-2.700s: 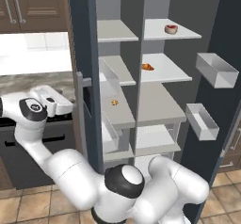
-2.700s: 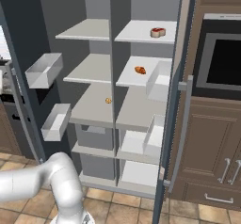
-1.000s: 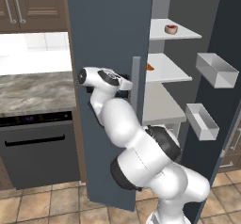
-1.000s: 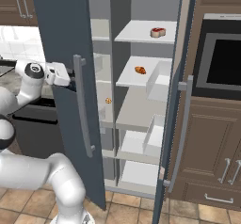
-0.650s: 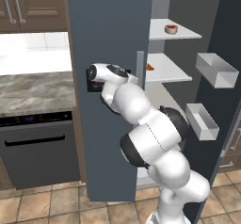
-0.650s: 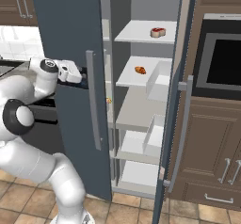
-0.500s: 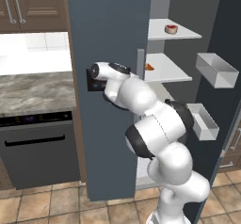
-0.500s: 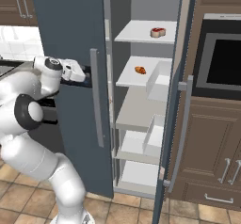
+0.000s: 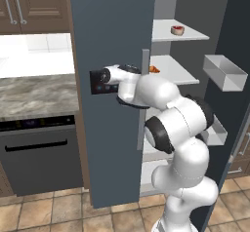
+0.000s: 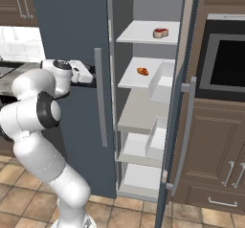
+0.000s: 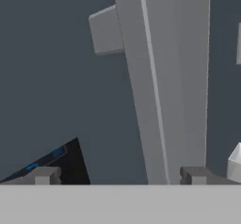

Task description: Pick up the frozen steak from the freezer, place it on any shelf in the fridge, and close the fridge and freezer doors when done.

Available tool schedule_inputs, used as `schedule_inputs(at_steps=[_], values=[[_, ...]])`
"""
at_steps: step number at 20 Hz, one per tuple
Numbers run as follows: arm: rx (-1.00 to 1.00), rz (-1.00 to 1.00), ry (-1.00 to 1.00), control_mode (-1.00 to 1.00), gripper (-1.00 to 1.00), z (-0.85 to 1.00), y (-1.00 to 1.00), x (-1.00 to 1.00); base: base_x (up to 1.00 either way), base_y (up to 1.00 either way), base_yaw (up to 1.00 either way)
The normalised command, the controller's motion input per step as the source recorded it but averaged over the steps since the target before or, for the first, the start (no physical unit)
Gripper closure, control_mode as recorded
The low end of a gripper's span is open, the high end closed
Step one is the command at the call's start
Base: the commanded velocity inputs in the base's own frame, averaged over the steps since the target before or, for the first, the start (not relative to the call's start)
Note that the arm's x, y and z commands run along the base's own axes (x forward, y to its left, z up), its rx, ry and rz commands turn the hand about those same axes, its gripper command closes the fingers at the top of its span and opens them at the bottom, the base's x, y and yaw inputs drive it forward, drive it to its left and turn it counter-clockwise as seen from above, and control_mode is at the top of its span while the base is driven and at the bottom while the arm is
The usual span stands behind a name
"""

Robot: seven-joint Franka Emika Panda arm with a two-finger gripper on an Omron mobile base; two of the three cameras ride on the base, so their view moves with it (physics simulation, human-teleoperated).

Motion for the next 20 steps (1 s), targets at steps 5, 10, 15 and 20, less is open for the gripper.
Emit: schedule_inputs(at_steps=[5, 10, 15, 20], values=[[0.00, 0.00, 0.03, -1.00, -1.00, 0.13, -0.02, 0.06, 0.00, 0.00, 0.00], [0.00, 0.02, 0.02, -1.00, -1.00, 0.71, 0.09, -0.79, 0.00, 0.00, 0.00], [0.02, 0.04, 0.05, -1.00, -1.00, 0.67, 0.23, -1.00, 0.00, 0.00, 0.00], [0.08, 0.00, 0.04, -1.00, -1.00, 0.09, -0.06, -1.00, 0.00, 0.00, 0.00]])
